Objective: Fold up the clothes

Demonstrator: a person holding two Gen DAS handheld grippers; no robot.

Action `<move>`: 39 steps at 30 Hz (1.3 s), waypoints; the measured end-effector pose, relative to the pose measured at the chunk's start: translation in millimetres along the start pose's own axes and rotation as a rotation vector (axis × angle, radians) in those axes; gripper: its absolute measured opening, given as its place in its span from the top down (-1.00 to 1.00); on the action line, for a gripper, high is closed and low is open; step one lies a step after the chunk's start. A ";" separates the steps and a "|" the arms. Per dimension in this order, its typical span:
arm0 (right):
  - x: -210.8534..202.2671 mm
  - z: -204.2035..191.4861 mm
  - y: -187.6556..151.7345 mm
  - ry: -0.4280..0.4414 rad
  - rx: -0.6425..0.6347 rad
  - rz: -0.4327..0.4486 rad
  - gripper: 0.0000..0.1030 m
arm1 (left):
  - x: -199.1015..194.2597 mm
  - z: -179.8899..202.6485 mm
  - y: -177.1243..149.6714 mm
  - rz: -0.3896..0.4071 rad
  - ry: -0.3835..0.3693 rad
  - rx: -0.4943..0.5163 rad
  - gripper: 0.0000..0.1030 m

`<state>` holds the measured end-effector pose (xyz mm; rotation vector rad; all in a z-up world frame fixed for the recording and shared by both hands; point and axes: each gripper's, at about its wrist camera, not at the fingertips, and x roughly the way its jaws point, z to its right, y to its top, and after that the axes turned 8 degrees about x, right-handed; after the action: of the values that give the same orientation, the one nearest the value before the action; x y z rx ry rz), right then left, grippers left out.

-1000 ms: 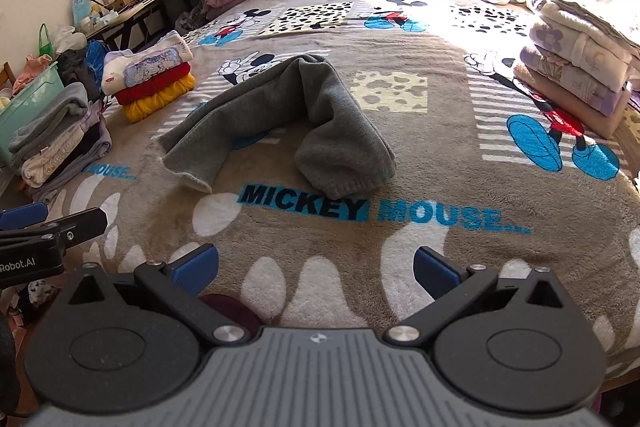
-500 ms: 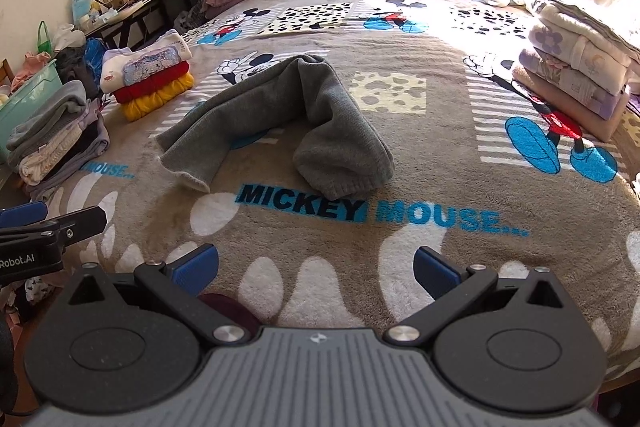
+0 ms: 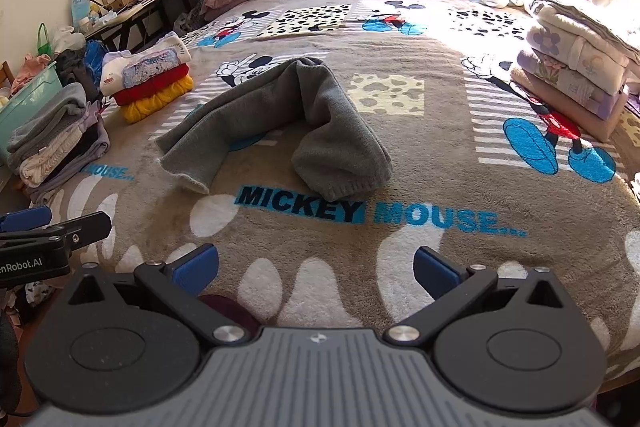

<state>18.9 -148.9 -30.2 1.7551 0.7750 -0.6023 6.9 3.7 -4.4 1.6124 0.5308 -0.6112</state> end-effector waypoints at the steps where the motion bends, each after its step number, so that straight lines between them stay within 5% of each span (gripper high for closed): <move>1: 0.2 -0.1 0.1 0.000 -0.001 0.000 -1.00 | 0.3 -0.7 -0.3 0.000 -0.001 -0.001 -0.99; 32: 5.1 -0.6 1.5 0.000 -0.005 -0.012 -1.00 | 9.2 -1.0 0.9 -0.010 -0.012 0.000 -0.99; 39: 10.6 8.6 2.0 0.053 0.029 -0.029 -1.00 | 19.4 -9.8 0.2 -0.036 -0.038 -0.047 -0.99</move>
<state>27.2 -155.3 -39.2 1.7955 0.8331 -0.5912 22.5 13.3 -16.2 1.5466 0.5438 -0.6504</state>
